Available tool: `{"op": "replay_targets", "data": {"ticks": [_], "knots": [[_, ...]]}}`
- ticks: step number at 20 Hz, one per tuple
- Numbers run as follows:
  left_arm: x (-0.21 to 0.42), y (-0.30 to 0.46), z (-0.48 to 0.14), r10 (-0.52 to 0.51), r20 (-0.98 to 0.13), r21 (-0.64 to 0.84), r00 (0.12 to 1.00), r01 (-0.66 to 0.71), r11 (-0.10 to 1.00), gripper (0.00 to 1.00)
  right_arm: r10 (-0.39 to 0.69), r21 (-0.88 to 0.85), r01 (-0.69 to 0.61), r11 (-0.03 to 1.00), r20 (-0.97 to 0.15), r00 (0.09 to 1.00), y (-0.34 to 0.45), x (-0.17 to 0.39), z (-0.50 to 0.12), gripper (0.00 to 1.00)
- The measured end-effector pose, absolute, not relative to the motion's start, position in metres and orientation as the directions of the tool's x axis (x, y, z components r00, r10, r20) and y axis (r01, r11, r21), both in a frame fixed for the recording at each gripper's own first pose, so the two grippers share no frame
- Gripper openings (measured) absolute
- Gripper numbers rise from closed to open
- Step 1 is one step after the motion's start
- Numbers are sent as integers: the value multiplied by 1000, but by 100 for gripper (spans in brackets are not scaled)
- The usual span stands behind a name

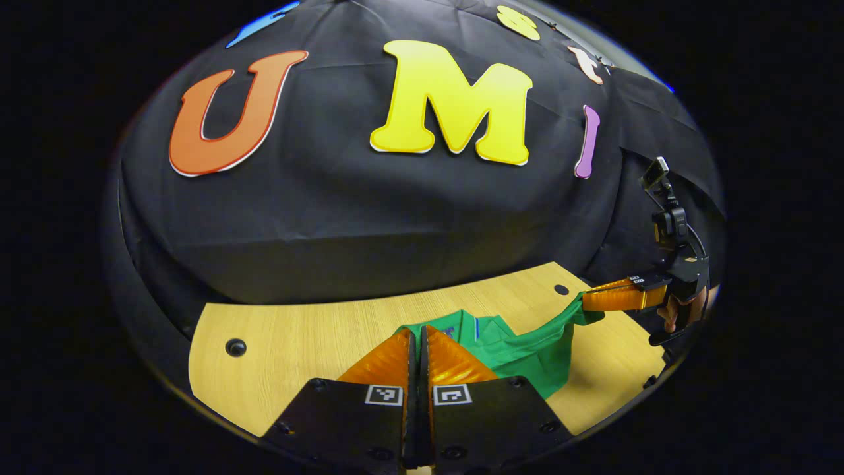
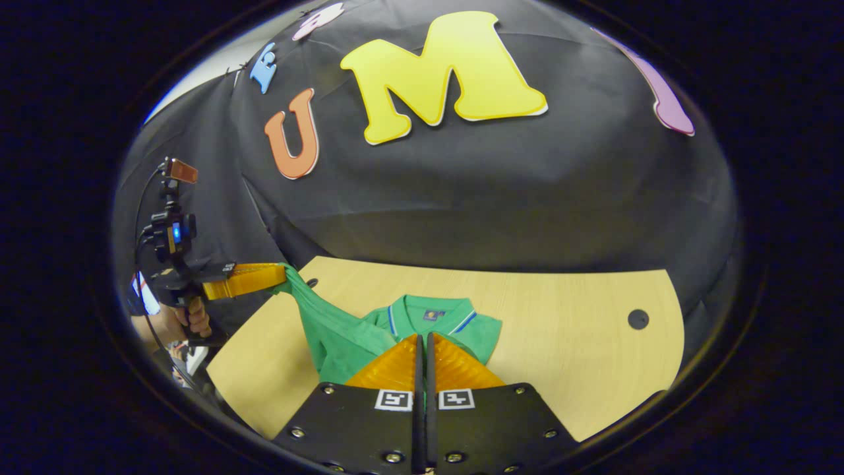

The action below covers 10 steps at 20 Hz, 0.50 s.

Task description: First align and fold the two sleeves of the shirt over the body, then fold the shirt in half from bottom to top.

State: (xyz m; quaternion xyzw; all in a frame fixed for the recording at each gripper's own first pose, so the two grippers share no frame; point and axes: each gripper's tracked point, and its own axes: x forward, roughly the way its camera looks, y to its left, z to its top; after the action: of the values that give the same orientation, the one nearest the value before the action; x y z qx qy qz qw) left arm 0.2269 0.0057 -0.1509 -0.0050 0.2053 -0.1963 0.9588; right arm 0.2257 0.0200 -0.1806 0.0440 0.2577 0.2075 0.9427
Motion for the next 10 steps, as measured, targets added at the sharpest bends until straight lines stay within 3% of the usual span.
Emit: {"op": "replay_targets", "data": {"ticks": [10], "knots": [[295, 11, -242, -267, -402, -149, 876, 225, 963, 3, 250, 50, -251, 967, -392, 885, 22, 333, -241, 0]]}}
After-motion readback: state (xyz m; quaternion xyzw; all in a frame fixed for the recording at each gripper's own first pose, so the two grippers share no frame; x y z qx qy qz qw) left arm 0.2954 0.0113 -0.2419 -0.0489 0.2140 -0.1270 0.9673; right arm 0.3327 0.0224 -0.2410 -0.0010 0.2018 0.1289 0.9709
